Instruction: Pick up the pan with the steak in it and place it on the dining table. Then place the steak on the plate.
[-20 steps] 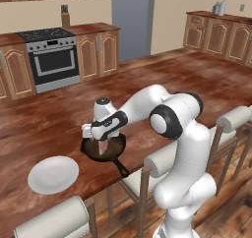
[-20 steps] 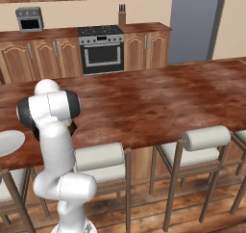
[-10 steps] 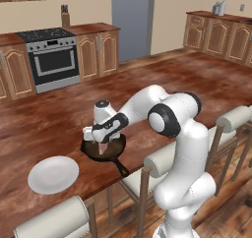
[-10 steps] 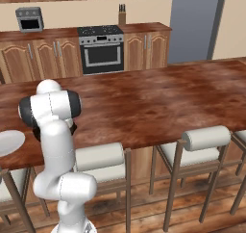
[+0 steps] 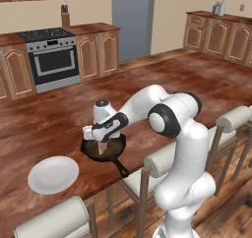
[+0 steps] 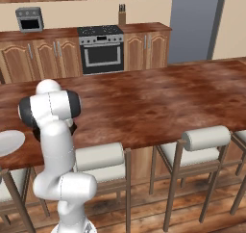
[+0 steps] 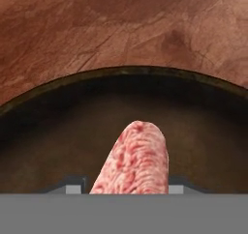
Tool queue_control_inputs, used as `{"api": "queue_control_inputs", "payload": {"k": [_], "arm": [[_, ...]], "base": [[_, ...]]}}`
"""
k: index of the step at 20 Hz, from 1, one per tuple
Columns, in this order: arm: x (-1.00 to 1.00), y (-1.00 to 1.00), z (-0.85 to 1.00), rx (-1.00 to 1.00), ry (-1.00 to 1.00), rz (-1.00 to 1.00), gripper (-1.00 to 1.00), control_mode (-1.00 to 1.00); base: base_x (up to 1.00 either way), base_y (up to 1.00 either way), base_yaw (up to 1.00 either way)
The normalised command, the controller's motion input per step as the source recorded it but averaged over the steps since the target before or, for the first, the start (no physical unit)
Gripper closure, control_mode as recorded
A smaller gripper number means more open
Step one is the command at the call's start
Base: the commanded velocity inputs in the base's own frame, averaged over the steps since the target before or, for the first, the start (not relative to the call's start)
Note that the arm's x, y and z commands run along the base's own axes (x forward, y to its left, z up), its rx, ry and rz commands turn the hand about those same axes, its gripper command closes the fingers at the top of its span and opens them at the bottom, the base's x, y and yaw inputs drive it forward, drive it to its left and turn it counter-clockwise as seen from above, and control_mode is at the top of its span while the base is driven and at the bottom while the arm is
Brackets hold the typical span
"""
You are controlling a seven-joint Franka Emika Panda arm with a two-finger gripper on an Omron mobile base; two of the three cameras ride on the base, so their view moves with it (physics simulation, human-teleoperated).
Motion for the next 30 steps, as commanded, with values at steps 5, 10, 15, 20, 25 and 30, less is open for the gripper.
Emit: {"api": "queue_control_inputs", "payload": {"k": [5, 10, 15, 20, 25, 30], "arm": [[0.00, 0.01, 0.33, 0.00, 0.01, -0.03, 1.00, -1.00], [-0.01, 0.03, 0.55, 0.00, 0.03, 0.00, 1.00, -1.00], [-0.20, 0.00, 0.58, 0.00, 0.03, 0.01, 1.00, -1.00], [-0.42, 0.03, 0.45, 0.01, 0.00, 0.07, 1.00, -1.00], [-0.55, 0.23, 0.12, 0.01, -0.01, 0.09, 1.00, -1.00], [-0.52, 0.48, 0.02, 0.00, -0.03, 0.06, 1.00, -1.00]], "base": [[0.00, 0.00, 0.00], [0.00, 0.00, 0.00], [0.00, 0.00, 0.00], [0.00, 0.00, 0.00], [0.00, 0.00, 0.00], [0.00, 0.00, 0.00]]}}
